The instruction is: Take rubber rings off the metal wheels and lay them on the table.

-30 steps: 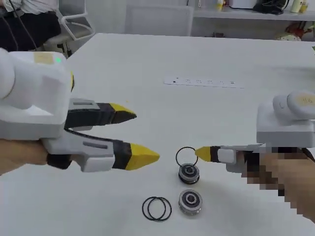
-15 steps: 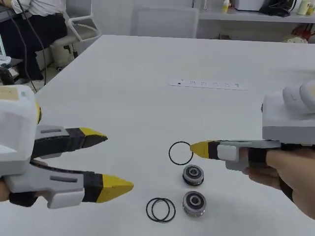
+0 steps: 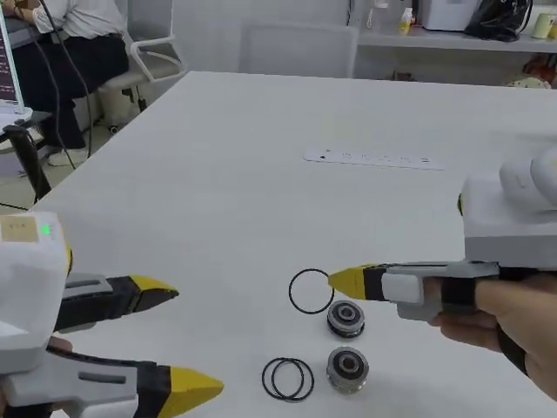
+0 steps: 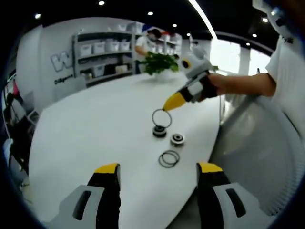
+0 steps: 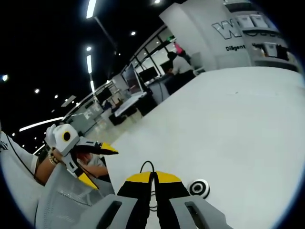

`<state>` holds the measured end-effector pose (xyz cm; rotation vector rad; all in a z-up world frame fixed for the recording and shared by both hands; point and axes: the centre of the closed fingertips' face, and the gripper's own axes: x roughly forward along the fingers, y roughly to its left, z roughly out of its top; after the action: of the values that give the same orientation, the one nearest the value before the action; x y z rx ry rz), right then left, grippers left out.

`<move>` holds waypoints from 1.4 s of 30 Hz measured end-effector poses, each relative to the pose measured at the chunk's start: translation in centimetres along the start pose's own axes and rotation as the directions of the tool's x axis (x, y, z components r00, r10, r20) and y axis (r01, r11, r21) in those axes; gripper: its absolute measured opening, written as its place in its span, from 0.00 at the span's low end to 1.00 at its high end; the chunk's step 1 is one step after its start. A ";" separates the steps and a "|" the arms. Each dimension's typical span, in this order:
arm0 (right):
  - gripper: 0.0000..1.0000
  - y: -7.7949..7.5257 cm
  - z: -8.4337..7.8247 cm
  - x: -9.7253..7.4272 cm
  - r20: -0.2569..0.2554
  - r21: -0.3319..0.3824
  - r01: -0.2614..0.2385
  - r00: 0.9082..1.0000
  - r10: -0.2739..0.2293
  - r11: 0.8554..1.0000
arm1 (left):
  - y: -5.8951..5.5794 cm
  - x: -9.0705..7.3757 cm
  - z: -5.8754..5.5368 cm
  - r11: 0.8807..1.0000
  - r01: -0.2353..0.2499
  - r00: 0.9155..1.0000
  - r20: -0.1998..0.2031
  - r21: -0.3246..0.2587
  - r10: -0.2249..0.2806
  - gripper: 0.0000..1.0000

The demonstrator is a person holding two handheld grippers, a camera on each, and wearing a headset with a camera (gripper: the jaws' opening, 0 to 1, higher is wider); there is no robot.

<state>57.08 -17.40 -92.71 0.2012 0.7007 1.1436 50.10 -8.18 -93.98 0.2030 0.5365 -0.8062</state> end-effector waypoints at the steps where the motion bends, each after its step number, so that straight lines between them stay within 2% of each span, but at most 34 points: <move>1: 0.00 0.2 -0.2 0.1 -0.006 -0.001 -0.005 1.000 0.005 1.000 | -0.3 0.1 -0.2 1.000 0.005 1.000 -0.002 -0.004 -0.005 0.66; 7: 0.00 0.7 -1.2 0.8 -0.051 -0.025 -0.016 0.999 0.015 1.000 | -0.6 0.2 -1.0 1.000 0.006 1.000 -0.025 -0.016 -0.006 0.65; 12: 0.00 0.8 -2.3 1.3 -0.096 -0.043 -0.026 0.995 0.021 0.999 | -0.5 0.1 -0.8 0.999 0.004 1.000 -0.005 -0.042 -0.005 0.65; 15: 0.00 0.6 -2.9 1.6 -0.121 -0.057 -0.026 0.992 0.019 0.998 | -0.6 0.3 -1.3 0.999 0.003 1.000 -0.028 -0.036 -0.004 0.65; 19: 0.00 0.5 -3.8 2.1 -0.141 -0.063 -0.026 0.990 0.017 0.998 | -0.7 0.4 -1.4 0.999 0.007 0.999 -0.038 -0.035 -0.009 0.63; 20: 0.00 0.6 -4.4 2.3 -0.170 -0.067 -0.035 0.985 0.023 0.997 | -0.8 0.4 -1.4 0.999 0.008 0.999 -0.037 -0.032 -0.009 0.63; 23: 0.00 0.7 -5.3 2.8 -0.210 -0.098 -0.039 0.978 0.017 0.994 | -0.7 0.4 -1.5 1.000 0.006 0.999 -0.040 -0.023 -0.007 0.63; 28: 0.00 1.1 -6.4 3.2 -0.253 -0.117 -0.060 0.967 0.029 0.991 | -0.8 0.4 -1.3 0.999 0.011 1.000 -0.027 -0.032 -0.012 0.62; 40: 0.00 1.4 -7.6 4.0 -0.272 -0.091 -0.067 0.962 0.040 0.994 | -0.7 0.4 -1.8 1.000 0.006 0.999 -0.045 -0.028 -0.007 0.60; 42: 0.00 1.3 -7.8 4.1 -0.277 -0.106 -0.058 0.961 0.027 0.993 | -0.7 0.4 -1.8 1.000 0.005 0.999 -0.045 -0.027 -0.007 0.60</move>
<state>52.37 -14.80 -99.74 -0.0414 0.8768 1.2624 49.13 -8.24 -95.68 0.1952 0.5909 -0.8013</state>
